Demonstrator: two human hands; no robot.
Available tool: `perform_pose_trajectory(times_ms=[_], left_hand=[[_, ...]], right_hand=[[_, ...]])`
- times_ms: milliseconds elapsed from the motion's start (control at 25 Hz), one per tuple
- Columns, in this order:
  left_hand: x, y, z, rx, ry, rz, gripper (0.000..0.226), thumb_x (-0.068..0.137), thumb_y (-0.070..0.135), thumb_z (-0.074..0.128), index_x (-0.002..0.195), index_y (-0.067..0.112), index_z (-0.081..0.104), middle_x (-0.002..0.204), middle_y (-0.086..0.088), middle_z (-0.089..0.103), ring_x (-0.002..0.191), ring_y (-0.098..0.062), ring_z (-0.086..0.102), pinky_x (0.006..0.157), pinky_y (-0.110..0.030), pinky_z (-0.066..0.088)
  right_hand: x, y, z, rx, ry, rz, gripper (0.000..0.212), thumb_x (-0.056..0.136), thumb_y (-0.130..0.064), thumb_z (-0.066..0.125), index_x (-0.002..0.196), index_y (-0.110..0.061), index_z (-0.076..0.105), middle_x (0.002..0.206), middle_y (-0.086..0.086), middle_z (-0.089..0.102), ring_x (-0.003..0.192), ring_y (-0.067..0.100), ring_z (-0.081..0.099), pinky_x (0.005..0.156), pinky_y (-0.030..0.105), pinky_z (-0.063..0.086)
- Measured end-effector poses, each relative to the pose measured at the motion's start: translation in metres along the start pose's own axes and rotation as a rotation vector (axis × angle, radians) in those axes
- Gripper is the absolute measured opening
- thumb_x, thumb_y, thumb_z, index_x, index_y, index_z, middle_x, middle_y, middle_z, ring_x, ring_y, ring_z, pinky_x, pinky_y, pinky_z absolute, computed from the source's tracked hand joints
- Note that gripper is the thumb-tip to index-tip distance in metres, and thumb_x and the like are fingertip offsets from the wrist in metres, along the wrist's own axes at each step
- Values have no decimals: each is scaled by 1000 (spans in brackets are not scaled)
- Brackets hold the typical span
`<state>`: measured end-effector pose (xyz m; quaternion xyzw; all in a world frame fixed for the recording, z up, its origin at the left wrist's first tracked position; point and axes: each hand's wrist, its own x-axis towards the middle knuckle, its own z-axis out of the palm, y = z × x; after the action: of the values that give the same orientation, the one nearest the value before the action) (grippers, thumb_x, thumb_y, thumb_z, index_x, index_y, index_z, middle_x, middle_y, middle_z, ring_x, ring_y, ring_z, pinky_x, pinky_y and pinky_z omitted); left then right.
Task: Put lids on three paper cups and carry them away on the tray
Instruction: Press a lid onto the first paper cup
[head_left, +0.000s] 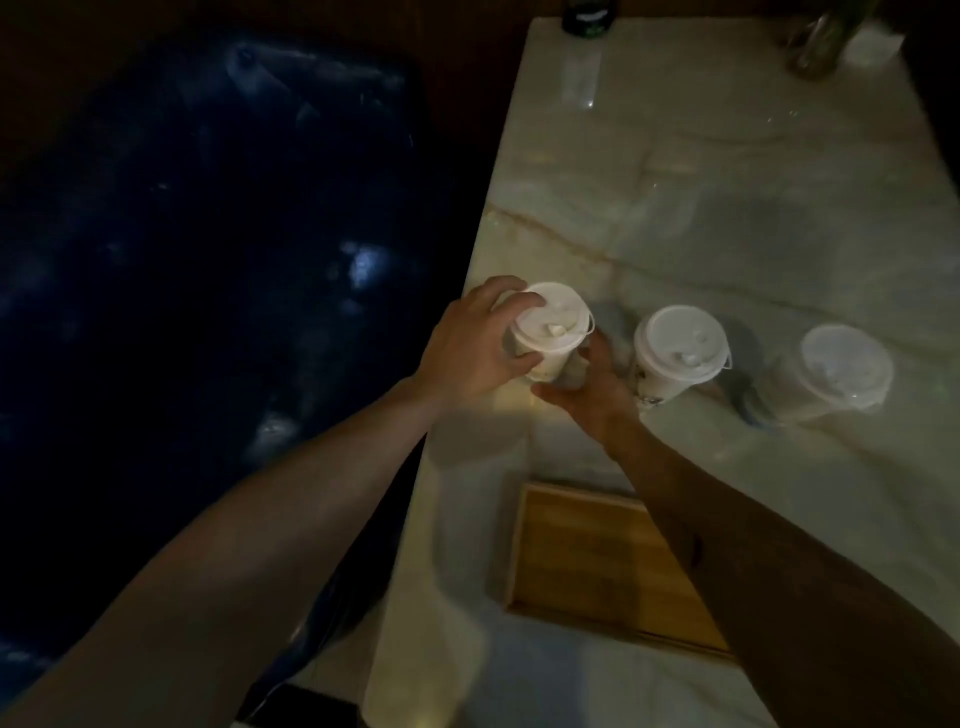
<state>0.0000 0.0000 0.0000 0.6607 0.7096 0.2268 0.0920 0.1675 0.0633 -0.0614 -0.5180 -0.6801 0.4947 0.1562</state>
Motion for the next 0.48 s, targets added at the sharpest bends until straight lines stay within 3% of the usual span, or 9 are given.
perform_pose_trajectory(times_ms=[120,280,480], left_hand=[[2,-4,3,12,-7,18,54,75,37,81,123,20,65,137,-3,53,121,-24,58,102,-48,46],[1,-6,6,2,17,19,51,74,33,82,120,19,66,136,-4,53,122,-21,58,101,-46,47],[1,-6,5,-80,28,-3,50,74,27,84,119,18,65,138,-4,50,123,-18,57,98,-40,50]], right_hand=[[11,-1,2,121,-11,-3,95,73,-20,87,150,-24,31,145,1,53,130,24,53,108,44,45],[17,0,4,84,-31,30,79,80,-28,82,146,-23,38,118,-9,53,105,7,53,89,26,44],[18,-1,7,123,-6,50,78,78,-29,83,144,-25,41,110,-15,55,103,8,57,98,35,50]])
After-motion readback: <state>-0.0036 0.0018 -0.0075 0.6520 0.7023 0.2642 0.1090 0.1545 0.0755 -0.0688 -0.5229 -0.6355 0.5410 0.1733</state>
